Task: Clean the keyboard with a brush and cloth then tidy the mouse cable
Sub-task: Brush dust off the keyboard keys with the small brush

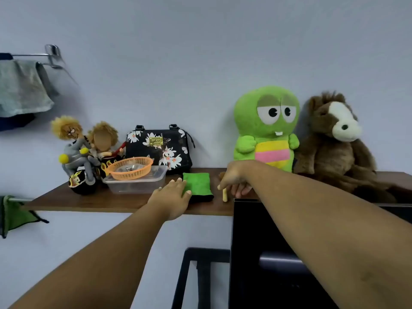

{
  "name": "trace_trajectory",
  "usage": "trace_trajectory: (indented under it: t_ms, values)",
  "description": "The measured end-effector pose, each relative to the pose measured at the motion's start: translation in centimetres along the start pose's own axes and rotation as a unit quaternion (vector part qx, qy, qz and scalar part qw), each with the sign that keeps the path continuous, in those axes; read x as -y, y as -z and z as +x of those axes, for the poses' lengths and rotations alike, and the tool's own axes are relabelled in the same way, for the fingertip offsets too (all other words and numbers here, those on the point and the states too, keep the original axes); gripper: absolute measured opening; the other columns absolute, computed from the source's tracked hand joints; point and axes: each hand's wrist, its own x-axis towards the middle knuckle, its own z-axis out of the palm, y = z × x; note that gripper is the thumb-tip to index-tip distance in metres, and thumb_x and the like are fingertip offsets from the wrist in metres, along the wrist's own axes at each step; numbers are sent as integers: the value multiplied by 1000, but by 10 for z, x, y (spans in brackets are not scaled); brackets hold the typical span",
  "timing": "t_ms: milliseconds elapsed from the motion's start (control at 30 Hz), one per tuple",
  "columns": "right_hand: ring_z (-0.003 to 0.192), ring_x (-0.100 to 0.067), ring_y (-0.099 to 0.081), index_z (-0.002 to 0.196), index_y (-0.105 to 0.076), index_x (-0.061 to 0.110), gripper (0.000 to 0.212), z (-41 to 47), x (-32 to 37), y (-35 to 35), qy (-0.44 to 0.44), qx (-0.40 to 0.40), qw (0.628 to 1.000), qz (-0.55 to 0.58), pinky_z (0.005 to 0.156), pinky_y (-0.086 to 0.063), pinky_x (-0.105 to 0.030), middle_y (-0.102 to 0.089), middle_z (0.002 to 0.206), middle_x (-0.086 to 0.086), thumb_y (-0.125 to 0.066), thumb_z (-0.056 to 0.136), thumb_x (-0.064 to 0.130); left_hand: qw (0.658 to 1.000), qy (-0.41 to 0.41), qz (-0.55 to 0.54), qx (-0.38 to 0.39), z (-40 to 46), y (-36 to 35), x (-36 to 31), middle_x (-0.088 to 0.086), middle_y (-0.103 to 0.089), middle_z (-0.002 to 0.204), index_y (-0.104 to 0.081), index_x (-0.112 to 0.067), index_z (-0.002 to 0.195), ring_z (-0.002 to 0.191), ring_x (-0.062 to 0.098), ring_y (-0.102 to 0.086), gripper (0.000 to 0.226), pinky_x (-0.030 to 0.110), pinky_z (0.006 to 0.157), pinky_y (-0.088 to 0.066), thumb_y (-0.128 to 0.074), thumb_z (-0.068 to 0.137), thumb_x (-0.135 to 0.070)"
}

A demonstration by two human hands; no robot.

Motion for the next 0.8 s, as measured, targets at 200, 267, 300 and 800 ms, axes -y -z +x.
trace_trajectory:
  t_ms: [200,267,300,800]
  values:
    - [29,-5,-50,71,-51,14,35,-1,14,-14,-44,14,998,-40,36,-40,-13,-44,75,-4,-42,103,28,1000,-10,-6,17,0,-10,10,-1,-8,163,-10,-28,155,149,17,-7,58,45,120,-12,-19,101,-49]
    - [29,-6,-47,69,-49,12,37,-3,15,-17,-47,3,998,-52,33,-37,-12,-47,68,-4,-41,103,25,1000,-13,-1,12,-1,-9,10,-1,-8,163,-10,-27,155,149,18,-7,58,45,120,-12,-19,101,-48]
    - [37,-7,-47,68,-48,10,38,-4,15,-18,-51,-4,997,-53,35,-38,-14,-50,63,-5,-40,102,24,1000,-13,-2,12,-1,-9,11,0,-8,163,-10,-27,155,149,18,-7,58,46,119,-12,-19,101,-48]
    - [68,-24,-68,68,-64,14,17,-73,-56,-4,161,-459,843,229,68,-57,-42,-70,67,-6,-68,70,31,983,-79,-26,-167,-42,7,-32,-3,-27,158,-33,-26,148,147,15,-18,53,43,119,-15,-28,100,-47]
